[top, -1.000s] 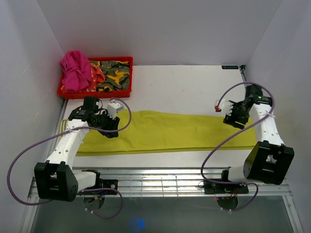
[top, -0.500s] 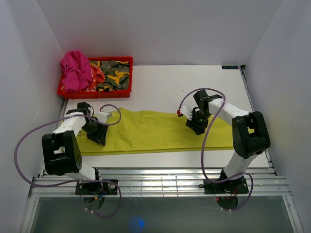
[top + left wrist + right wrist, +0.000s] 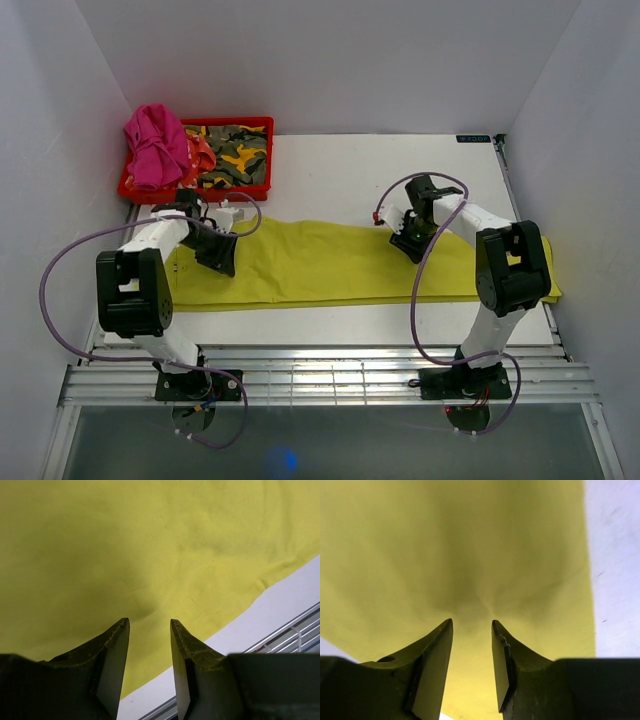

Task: Fold and stack the trousers
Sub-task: Fold the trousers

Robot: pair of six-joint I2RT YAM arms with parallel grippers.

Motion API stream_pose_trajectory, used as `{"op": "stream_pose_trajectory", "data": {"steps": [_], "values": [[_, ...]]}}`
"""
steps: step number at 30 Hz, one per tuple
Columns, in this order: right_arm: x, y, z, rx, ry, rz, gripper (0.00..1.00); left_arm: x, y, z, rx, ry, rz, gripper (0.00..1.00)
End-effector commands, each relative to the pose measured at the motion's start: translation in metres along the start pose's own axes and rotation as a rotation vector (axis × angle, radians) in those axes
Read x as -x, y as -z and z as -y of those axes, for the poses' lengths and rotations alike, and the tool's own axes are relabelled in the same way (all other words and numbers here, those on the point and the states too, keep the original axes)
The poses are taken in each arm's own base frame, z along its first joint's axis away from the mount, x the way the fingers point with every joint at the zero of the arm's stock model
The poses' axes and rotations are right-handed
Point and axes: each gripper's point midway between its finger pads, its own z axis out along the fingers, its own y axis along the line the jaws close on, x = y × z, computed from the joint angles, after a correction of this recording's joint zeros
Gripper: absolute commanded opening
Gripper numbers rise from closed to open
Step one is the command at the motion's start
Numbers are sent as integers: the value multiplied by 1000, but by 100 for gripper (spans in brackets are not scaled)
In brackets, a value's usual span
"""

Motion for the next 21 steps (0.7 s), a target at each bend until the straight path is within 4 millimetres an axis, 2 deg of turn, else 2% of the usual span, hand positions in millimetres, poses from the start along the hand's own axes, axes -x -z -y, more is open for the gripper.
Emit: {"op": "stream_pose_trajectory", "data": {"steps": [1,4,5,7,8,9,10,11,12,14,15,17,19,20,21], "values": [[59,35,-8,18,26,152,44,26,53,9,3,-26,154,50],[106,60,-31,52,79,275,47,28,86,-6,53,5,230,52],[123,65,-43,67,110,304,49,29,101,-17,80,36,274,54],[155,80,-54,91,142,391,55,40,117,-21,63,54,347,56],[166,84,-59,102,133,414,58,50,131,-27,77,48,394,57],[180,84,-67,117,149,433,61,56,133,-30,74,50,405,57],[193,87,-67,114,152,463,64,66,137,-35,86,35,432,57],[212,100,-65,113,168,514,64,76,144,-41,106,22,459,57],[223,93,-69,133,168,516,64,80,141,-49,116,25,461,57],[241,96,-70,155,179,546,64,91,143,-66,166,21,493,57],[257,97,-71,165,196,563,63,90,135,-75,163,36,481,57],[270,96,-79,197,212,577,60,86,124,-79,134,36,450,56],[282,89,-102,223,272,563,56,76,121,-76,78,65,443,54],[291,86,-122,239,319,567,55,72,129,-75,18,87,498,55],[288,79,-136,256,340,553,54,66,131,-73,-11,103,509,55]]}}
